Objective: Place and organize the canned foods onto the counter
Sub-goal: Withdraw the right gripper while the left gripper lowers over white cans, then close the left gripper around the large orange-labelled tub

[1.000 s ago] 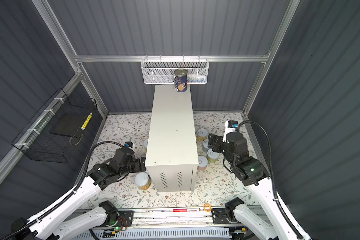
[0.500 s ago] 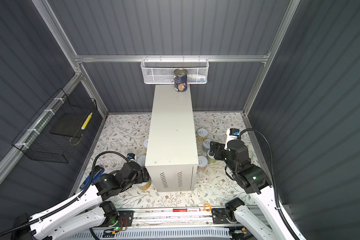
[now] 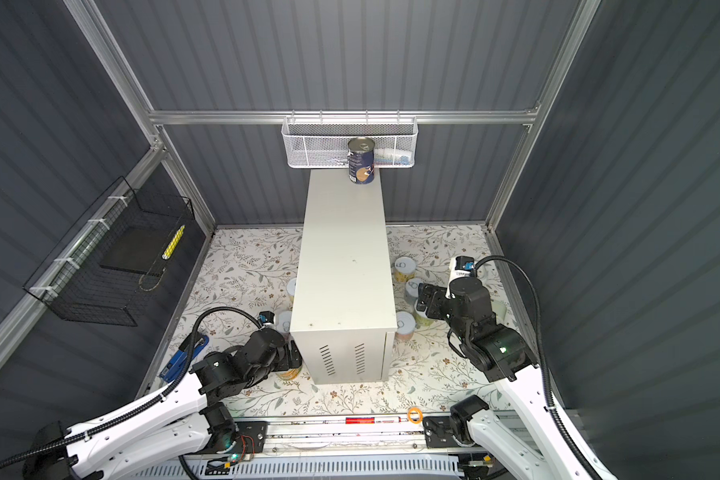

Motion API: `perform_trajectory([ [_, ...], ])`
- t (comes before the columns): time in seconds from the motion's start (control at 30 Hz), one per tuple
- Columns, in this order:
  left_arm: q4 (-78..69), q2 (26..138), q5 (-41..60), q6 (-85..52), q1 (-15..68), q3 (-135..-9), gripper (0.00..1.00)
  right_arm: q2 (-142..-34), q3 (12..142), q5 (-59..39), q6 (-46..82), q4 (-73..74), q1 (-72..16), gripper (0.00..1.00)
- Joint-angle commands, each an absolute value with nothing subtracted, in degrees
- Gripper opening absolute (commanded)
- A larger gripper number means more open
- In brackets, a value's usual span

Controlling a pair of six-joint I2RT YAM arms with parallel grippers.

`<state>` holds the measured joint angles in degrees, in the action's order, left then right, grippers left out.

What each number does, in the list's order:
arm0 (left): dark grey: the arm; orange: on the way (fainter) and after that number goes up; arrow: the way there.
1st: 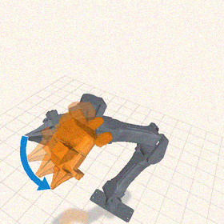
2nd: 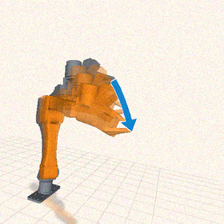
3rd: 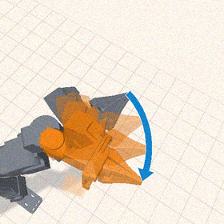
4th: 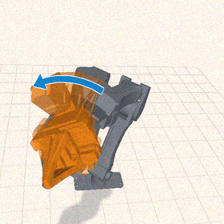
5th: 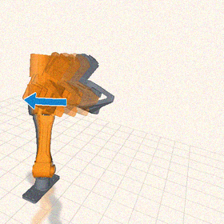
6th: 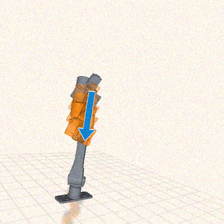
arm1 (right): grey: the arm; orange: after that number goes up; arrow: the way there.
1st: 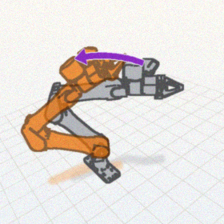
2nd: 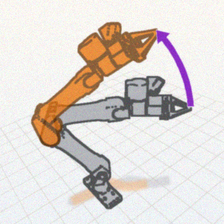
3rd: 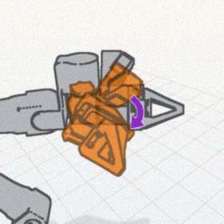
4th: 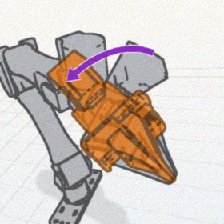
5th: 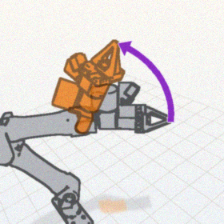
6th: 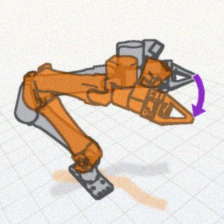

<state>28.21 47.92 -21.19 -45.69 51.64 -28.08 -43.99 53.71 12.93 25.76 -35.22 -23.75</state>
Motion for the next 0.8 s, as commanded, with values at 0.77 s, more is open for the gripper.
perform_trajectory([
  [0.77, 21.0, 52.77, -24.71, -49.65, 52.92, -20.85, 0.94, -45.62, 51.57, 12.79, 26.46, -34.53, -23.61, 0.9],
])
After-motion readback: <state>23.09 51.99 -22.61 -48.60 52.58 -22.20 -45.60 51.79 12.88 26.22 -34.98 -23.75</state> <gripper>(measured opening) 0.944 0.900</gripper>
